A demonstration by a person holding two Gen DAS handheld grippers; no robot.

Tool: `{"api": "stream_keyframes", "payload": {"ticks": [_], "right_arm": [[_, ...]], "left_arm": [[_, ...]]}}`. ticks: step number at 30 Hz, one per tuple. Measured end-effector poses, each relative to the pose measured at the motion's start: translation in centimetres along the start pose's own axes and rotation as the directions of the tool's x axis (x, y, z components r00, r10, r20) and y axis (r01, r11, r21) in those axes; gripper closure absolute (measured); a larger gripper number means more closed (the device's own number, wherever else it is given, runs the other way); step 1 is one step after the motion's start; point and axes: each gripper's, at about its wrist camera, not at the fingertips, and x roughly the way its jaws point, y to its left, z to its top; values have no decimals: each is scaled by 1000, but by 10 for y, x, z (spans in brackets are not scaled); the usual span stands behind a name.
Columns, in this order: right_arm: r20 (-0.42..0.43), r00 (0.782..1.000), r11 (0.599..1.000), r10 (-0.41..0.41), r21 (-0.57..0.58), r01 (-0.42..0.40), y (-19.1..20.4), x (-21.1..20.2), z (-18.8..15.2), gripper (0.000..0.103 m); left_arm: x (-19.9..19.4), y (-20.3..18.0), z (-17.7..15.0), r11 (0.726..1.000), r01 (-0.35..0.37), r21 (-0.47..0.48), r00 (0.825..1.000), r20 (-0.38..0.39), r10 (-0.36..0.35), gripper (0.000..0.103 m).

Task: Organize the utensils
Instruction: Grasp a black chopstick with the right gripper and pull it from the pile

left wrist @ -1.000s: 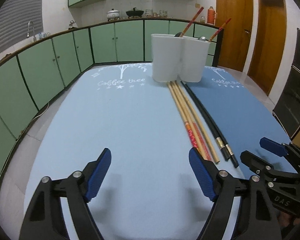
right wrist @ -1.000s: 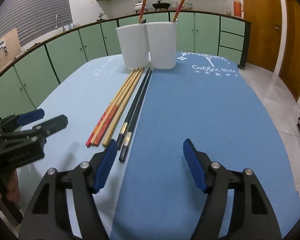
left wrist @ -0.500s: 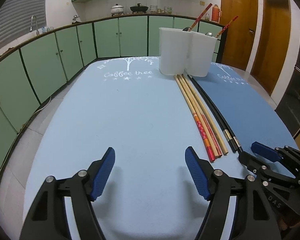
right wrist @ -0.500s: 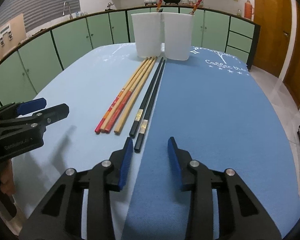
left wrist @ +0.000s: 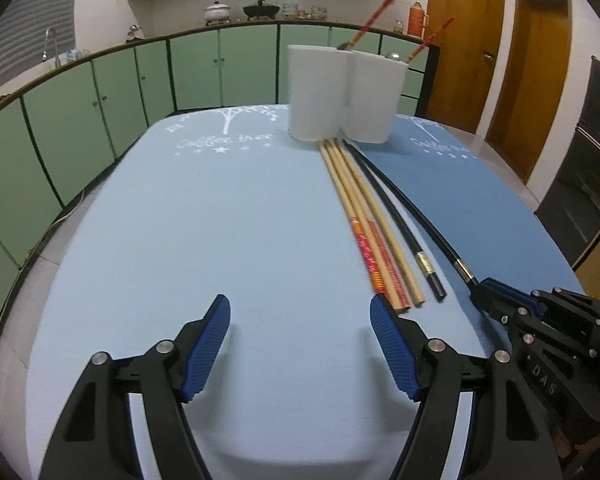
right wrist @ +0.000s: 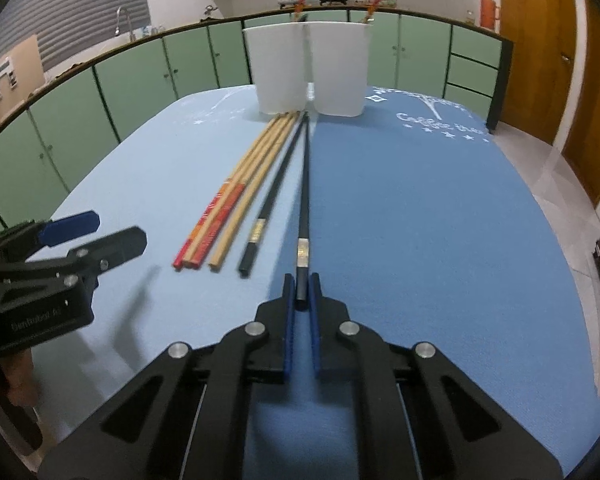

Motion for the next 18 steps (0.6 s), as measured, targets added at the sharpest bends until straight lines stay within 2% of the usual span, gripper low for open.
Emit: {"api": "stream_keyframes", "payload": {"ticks": [5,9,18], "right_arm": [[1,1000,1000,-2,27,2,-14,-2,-1,97],[0,1000,999,19,28,-19,-17,-1,-1,97],[5,999,998,46,37,-46,-22,-3,0,93]], "left_arm": [[7,-11,-1,1000,22,10,1000,-22,-22,32],[16,-15,-2,1000,14,13,999,-43,-13,32],[19,-18,0,1000,20,18,999,-50,-19,32]]}}
